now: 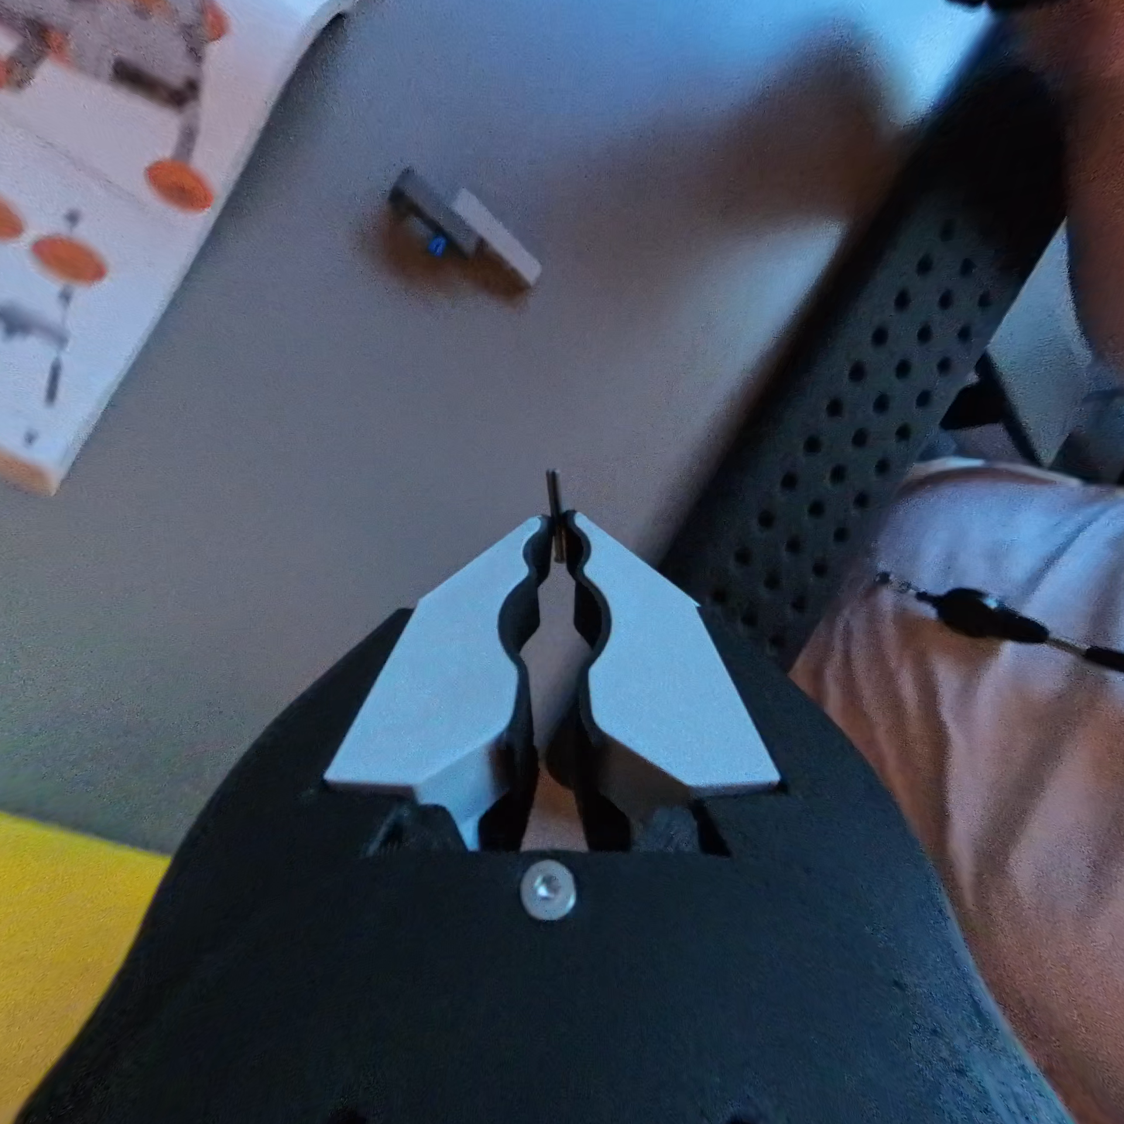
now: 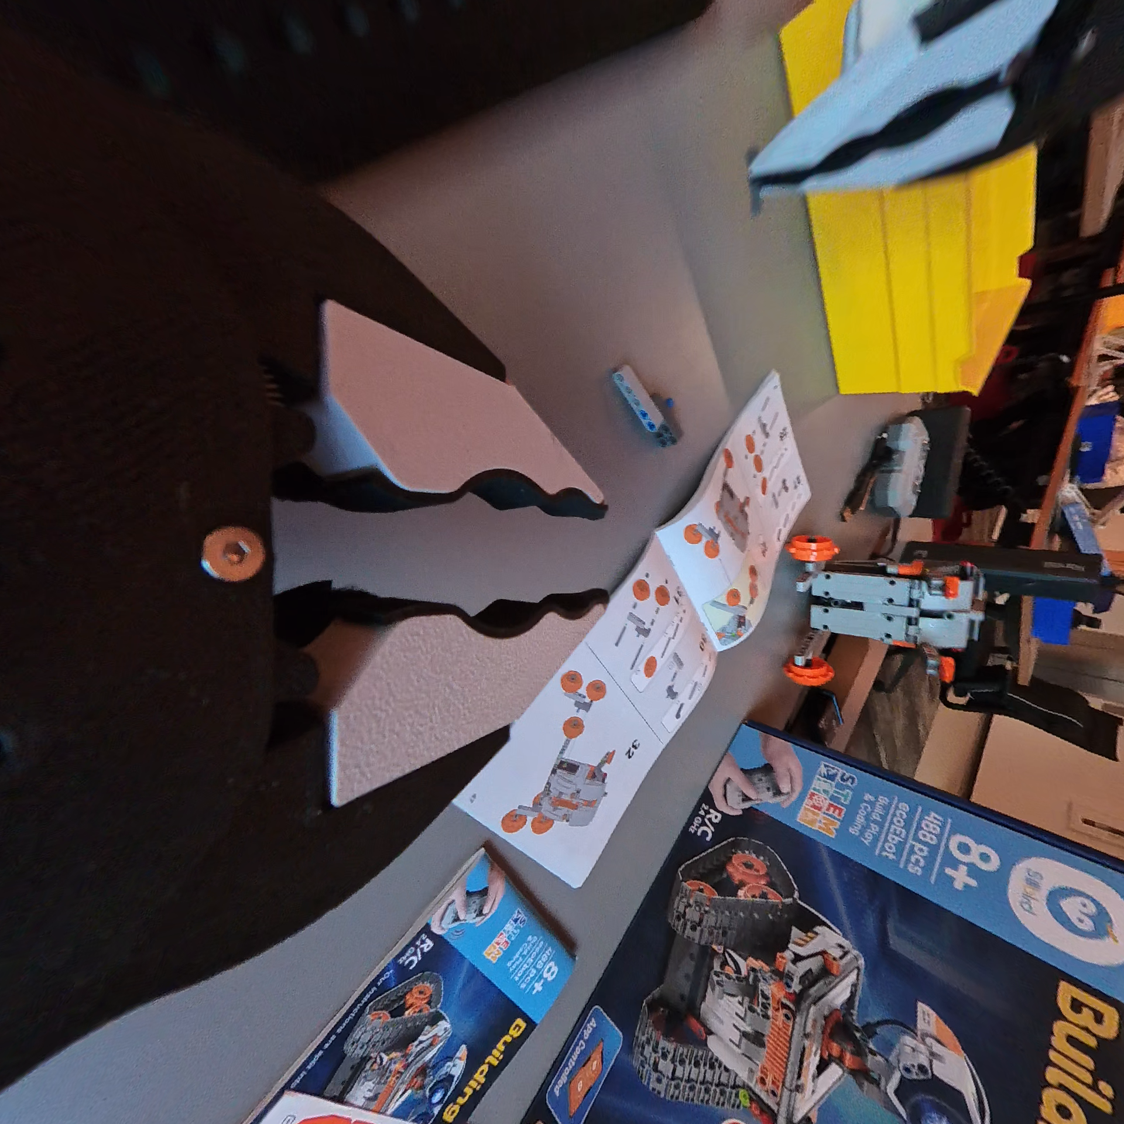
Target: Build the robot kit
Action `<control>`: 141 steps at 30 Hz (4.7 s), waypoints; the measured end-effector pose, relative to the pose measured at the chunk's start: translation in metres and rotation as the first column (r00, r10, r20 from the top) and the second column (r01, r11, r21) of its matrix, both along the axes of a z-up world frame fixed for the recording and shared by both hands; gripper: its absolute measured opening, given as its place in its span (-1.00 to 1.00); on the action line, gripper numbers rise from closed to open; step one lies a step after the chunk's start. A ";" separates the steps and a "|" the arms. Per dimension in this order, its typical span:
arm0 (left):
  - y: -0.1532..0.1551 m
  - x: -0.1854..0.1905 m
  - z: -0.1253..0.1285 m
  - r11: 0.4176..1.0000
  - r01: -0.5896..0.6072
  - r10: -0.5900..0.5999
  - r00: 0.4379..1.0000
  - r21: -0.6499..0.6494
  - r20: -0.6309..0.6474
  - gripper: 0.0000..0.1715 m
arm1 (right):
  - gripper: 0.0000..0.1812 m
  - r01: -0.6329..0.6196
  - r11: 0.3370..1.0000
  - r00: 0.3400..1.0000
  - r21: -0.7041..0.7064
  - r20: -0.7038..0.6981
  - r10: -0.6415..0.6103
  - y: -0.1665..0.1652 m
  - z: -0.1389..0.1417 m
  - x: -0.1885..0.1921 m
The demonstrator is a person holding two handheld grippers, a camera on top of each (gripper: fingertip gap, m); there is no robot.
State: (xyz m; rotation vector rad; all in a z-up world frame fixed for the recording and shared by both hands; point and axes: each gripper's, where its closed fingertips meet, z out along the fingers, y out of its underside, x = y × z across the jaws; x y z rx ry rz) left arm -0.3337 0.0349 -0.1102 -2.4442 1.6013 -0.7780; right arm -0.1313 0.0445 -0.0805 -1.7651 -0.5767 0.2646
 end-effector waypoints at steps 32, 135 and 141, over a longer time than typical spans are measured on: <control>0.033 -0.010 0.016 0.909 0.206 -0.212 0.977 0.362 -0.022 -0.67 | -0.73 -0.063 0.996 0.975 0.059 -0.208 0.074 -0.022 0.028 -0.001; 0.215 -0.204 -0.018 0.970 0.155 -0.095 0.952 0.189 -0.292 -0.40 | -0.74 0.067 0.998 0.995 0.002 -0.070 -0.067 -0.003 0.000 0.017; 0.202 -0.200 -0.011 0.984 0.127 -0.100 0.973 0.121 -0.208 -0.47 | -0.74 0.068 0.998 0.996 -0.015 -0.061 -0.069 -0.001 -0.004 0.017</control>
